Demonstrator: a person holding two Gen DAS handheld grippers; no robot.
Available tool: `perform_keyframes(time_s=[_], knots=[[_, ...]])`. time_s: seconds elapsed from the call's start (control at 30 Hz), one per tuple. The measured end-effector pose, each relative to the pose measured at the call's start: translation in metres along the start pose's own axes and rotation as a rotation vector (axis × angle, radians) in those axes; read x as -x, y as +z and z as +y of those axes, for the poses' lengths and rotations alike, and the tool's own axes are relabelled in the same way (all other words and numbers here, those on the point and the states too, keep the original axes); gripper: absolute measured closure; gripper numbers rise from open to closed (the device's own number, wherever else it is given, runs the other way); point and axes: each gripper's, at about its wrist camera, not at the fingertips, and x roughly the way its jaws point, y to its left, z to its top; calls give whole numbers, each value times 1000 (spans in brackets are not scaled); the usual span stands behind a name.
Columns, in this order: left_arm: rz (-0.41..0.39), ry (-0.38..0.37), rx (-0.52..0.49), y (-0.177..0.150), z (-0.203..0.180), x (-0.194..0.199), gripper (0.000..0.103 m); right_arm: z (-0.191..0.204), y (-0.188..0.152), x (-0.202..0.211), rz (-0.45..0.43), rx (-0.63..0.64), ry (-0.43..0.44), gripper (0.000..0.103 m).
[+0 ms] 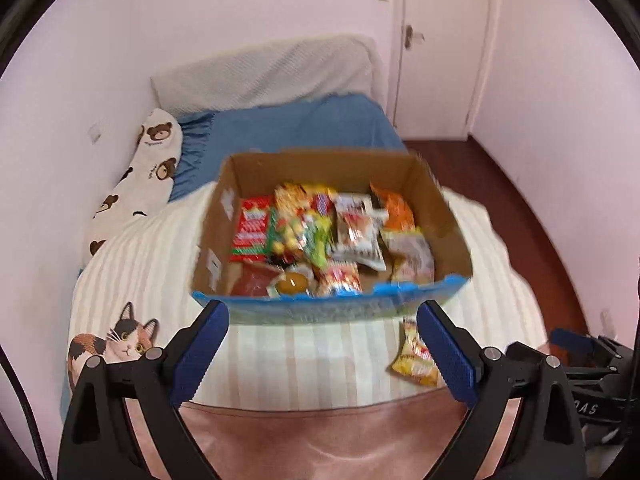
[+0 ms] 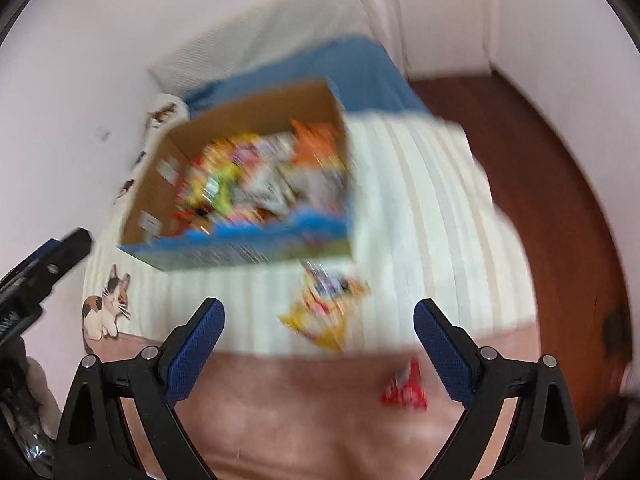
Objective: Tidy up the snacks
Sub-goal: 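Move both tools back toward the last snacks on the bed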
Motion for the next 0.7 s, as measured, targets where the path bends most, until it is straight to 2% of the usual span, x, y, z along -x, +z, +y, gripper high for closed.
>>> perform_keyframes(time_s=[0.07, 0.23, 0.33, 0.5, 0.7], knots=[[67, 10, -23, -7, -13, -22, 7, -26, -13, -14, 43, -62, 8, 22], [252, -9, -149, -28, -59, -86, 7, -88, -51, -56, 163, -251, 30, 22], [332, -19, -230, -36, -87, -120, 7, -112, -73, -84, 215, -337, 56, 22], [426, -16, -380, -44, -134, -165, 7, -126, -94, -113, 247, -418, 79, 22], [504, -15, -511, -53, -175, -199, 7, -134, -106, -128, 250, -450, 88, 22]])
